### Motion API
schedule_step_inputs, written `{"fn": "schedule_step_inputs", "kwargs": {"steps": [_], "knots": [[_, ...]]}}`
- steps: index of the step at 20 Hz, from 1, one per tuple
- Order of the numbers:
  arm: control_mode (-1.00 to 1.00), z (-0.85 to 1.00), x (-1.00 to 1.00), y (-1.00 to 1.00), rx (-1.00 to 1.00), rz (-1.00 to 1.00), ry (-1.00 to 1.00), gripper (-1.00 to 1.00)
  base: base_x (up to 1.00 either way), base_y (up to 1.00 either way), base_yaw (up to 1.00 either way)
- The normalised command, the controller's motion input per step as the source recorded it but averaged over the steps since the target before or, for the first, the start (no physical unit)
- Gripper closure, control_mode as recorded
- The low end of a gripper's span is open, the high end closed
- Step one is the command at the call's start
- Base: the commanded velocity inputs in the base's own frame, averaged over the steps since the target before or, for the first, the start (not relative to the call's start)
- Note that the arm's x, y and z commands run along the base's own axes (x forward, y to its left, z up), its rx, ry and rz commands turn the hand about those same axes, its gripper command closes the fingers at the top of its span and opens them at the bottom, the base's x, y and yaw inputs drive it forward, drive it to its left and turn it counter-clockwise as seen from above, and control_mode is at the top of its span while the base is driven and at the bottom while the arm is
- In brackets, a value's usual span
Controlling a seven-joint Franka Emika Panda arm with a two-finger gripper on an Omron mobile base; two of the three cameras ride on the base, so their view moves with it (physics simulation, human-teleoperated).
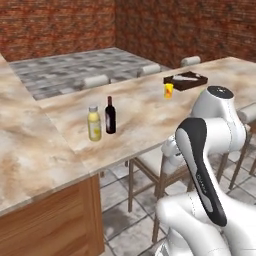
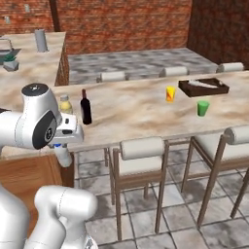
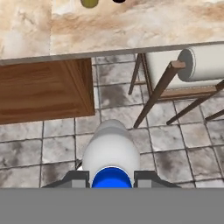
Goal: Place the drinks on the dining counter in a tight cluster.
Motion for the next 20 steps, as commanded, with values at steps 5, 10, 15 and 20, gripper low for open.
{"fn": "schedule_step_inputs", "kwargs": {"steps": [5,10,15,20], "knots": [[1.0,0.0,0.0,0.0,0.0,0.0,0.0,1.0,0.69,-0.44,0.1],[1.0,0.0,0.0,0.0,0.0,0.0,0.0,1.0,0.55,-0.25,0.03],[1.0,0.0,0.0,0.0,0.0,0.0,0.0,1.0,0.57,0.0,0.0],[1.0,0.0,0.0,0.0,0.0,0.0,0.0,1.0,0.8,-0.07,0.05]]}}
